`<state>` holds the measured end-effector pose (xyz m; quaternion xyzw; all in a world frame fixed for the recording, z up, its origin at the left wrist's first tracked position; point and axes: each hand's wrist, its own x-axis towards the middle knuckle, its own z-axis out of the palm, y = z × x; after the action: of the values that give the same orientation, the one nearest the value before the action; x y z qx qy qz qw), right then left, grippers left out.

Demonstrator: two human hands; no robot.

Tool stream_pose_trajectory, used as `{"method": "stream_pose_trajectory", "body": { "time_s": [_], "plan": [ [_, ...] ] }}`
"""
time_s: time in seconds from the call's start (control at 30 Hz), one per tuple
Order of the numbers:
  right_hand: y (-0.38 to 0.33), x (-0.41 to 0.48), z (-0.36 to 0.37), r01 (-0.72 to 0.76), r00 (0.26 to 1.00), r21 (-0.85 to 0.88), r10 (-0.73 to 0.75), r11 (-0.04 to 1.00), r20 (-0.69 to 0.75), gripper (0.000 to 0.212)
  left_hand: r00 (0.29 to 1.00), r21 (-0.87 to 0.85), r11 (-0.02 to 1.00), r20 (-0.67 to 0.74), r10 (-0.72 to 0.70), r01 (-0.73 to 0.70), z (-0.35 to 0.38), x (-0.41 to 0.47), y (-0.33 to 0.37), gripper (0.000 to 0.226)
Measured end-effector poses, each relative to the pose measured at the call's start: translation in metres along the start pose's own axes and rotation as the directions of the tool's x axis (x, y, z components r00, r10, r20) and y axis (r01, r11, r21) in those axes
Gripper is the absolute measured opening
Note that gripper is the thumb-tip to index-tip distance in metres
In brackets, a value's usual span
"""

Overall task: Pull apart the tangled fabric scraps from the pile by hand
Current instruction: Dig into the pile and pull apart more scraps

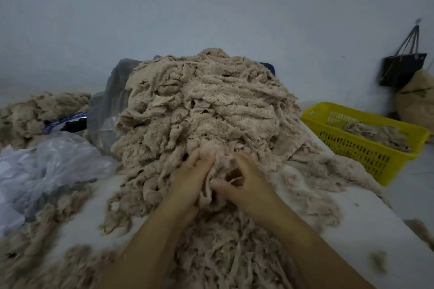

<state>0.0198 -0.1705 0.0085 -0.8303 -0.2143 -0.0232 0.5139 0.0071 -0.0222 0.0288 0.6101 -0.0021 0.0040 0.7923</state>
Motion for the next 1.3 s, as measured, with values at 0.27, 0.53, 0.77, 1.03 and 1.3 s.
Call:
{"method": "stream_pose_trajectory", "body": {
  "time_s": [0.27,0.53,0.77,1.03,1.3],
  "plan": [
    [0.021,0.006,-0.03,-0.049,0.912,0.398,0.203,0.916,-0.355,0.018,0.976,0.396,0.91,0.215,0.037,-0.122,0.019,-0.013,-0.005,0.01],
    [0.042,0.011,-0.054,0.06,0.736,0.893,0.585,0.445,-0.341,0.05,0.86,0.699,0.683,0.465,-0.209,-0.212,0.03,-0.008,-0.048,0.033],
    [0.03,0.014,-0.028,-0.129,0.79,0.771,0.535,0.624,-0.301,0.028,0.966,0.62,0.754,0.246,0.076,-0.217,0.019,-0.003,-0.028,0.029],
    [0.033,0.009,-0.001,-0.284,0.929,0.318,0.341,0.905,-0.14,0.03,0.874,0.917,0.34,-0.332,0.354,0.21,-0.063,0.032,-0.025,0.022],
    [0.017,0.005,-0.005,-0.346,0.92,0.647,0.381,0.68,0.092,0.046,0.851,0.688,0.501,0.424,0.309,-0.525,0.016,-0.005,-0.024,0.027]
  ]
}}
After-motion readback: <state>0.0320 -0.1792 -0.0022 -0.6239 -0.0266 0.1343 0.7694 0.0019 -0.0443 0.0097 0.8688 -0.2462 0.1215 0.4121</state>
